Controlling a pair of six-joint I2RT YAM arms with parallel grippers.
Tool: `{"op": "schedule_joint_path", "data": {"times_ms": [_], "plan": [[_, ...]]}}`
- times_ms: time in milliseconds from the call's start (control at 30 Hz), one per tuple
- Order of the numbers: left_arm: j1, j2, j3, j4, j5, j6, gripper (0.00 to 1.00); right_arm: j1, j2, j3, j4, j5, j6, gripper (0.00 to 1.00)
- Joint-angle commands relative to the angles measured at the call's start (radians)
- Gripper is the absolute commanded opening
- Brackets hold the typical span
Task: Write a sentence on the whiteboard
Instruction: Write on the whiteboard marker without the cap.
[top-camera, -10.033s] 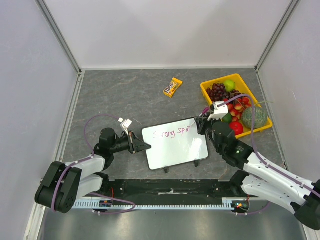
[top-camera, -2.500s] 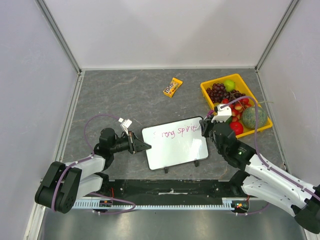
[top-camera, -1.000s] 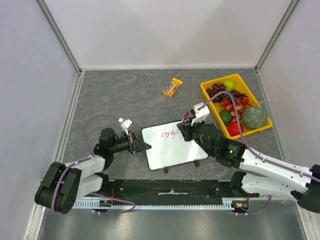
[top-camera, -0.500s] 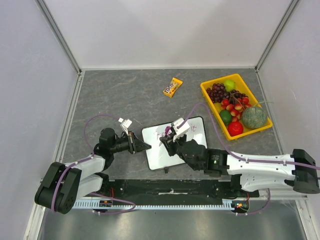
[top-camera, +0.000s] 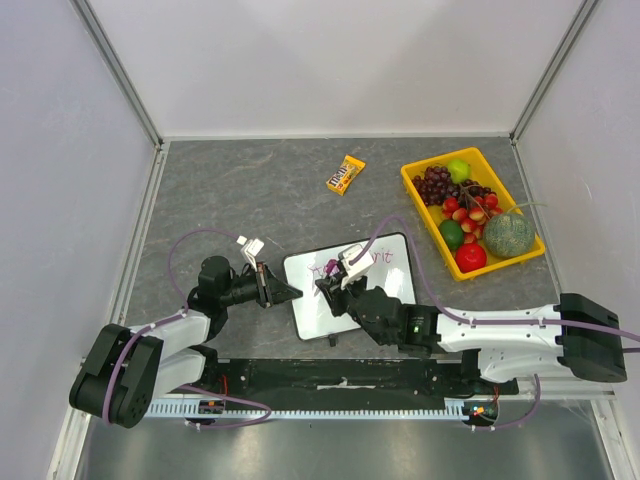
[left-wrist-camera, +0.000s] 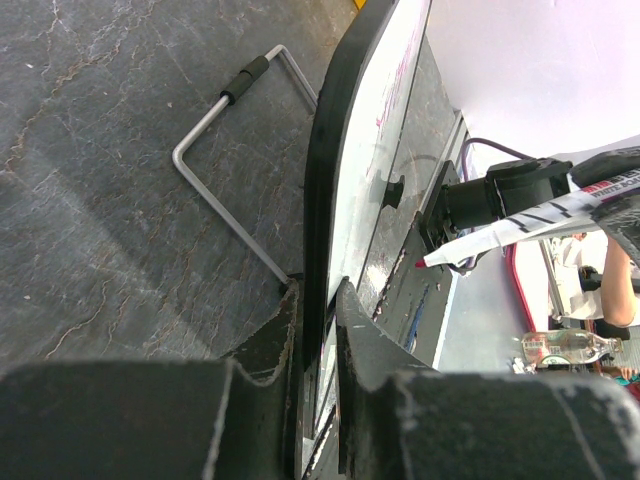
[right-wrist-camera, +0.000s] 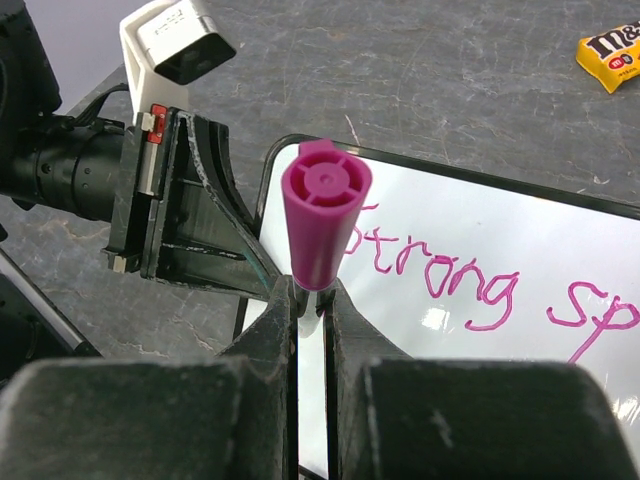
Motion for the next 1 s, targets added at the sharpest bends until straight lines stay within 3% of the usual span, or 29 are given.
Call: {"op": "schedule_joint_path", "data": {"times_ms": [0,967], "plan": [[0.004,0.004,-0.009,-0.063,-0.055,0.044,0.02,0.006,0.008,-0.019,0.099,0.052,0.022,0.0],[0.005,0.001,-0.011,-0.062,-0.053,0.042,0.02,0.006,0.076,-0.064,0.076,0.118,0.085,0.0]]}}
